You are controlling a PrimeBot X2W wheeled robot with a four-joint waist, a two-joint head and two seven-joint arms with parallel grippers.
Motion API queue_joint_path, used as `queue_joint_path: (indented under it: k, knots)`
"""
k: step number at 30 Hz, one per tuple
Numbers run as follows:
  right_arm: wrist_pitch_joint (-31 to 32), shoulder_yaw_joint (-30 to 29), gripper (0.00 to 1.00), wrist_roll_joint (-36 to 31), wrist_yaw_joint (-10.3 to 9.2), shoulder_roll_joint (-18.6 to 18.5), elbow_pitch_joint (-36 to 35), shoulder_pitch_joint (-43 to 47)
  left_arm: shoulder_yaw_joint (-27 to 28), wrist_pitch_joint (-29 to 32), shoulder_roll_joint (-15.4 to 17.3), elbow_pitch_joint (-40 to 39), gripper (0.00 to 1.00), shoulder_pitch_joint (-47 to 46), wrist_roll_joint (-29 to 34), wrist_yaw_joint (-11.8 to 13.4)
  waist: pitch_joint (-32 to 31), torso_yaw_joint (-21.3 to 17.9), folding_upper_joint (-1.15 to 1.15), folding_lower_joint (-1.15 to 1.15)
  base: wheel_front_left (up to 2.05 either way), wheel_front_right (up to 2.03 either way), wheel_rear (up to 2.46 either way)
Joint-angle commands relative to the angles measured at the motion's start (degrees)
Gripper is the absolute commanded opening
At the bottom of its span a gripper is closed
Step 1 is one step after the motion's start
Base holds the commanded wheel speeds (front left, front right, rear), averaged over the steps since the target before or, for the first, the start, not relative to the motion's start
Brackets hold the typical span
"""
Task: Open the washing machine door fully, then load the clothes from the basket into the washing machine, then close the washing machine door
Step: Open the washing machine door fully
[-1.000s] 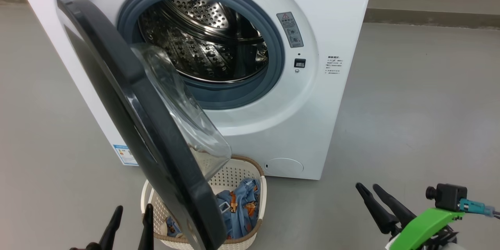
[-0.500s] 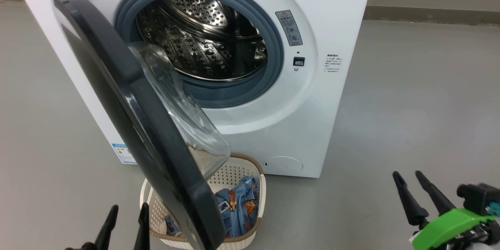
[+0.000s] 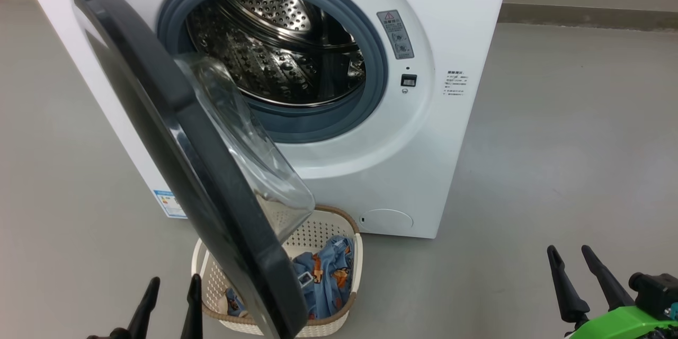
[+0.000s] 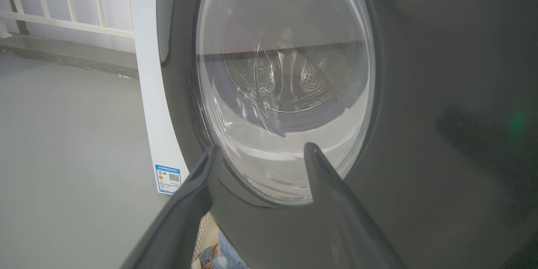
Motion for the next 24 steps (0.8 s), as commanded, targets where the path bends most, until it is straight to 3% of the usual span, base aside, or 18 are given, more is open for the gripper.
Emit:
queue_joint_path:
  k: [1,10,11,12,13,19,24]
  knots:
    - [-0.74,0.62,1.0,-1.26,0.09,-0.55,-1.3,0.25,1.94,-0.37,0.7,-1.42,1.0,-1.83,-0.08,-0.14,0.03,0.11,0.0,0.0,0.0,0.0,0.0]
    - [-0.74,-1.02,1.0,-3.4,0.09,1.07,-1.41,1.47,2.17,-0.37,0.27,-0.9,1.0,-2.29,-0.06,-0.14,-0.01,0.47,0.0,0.0,0.0,0.0,0.0]
    - [-0.74,-1.09,1.0,-3.5,0.09,1.14,-1.41,1.54,2.2,-0.37,0.23,-0.97,0.54,-2.39,0.06,-0.14,-0.07,0.51,0.0,0.0,0.0,0.0,0.0]
    - [-0.74,-1.17,1.0,-3.61,0.09,1.19,-1.41,1.61,2.23,-0.37,0.17,-1.14,0.17,-2.48,0.16,-0.14,-0.13,0.56,0.0,0.0,0.0,0.0,0.0]
    - [-0.74,-1.26,1.0,-3.67,0.09,1.24,-1.42,1.69,2.32,-0.37,0.09,-1.44,0.0,-2.57,0.19,-0.14,-0.21,0.62,0.0,0.0,0.0,0.0,0.0]
    - [-0.74,-2.26,1.0,-4.12,0.09,1.41,-1.86,2.44,4.63,-0.37,-0.74,-6.92,0.0,-3.47,-0.97,-0.14,-0.87,1.33,0.0,0.0,0.0,0.0,0.0]
    - [-0.74,-2.98,1.0,-4.45,0.09,1.85,-2.4,3.19,6.11,-0.37,-1.54,-18.03,0.0,-4.25,-1.72,-0.14,-1.41,2.05,0.0,0.0,0.0,0.0,0.0]
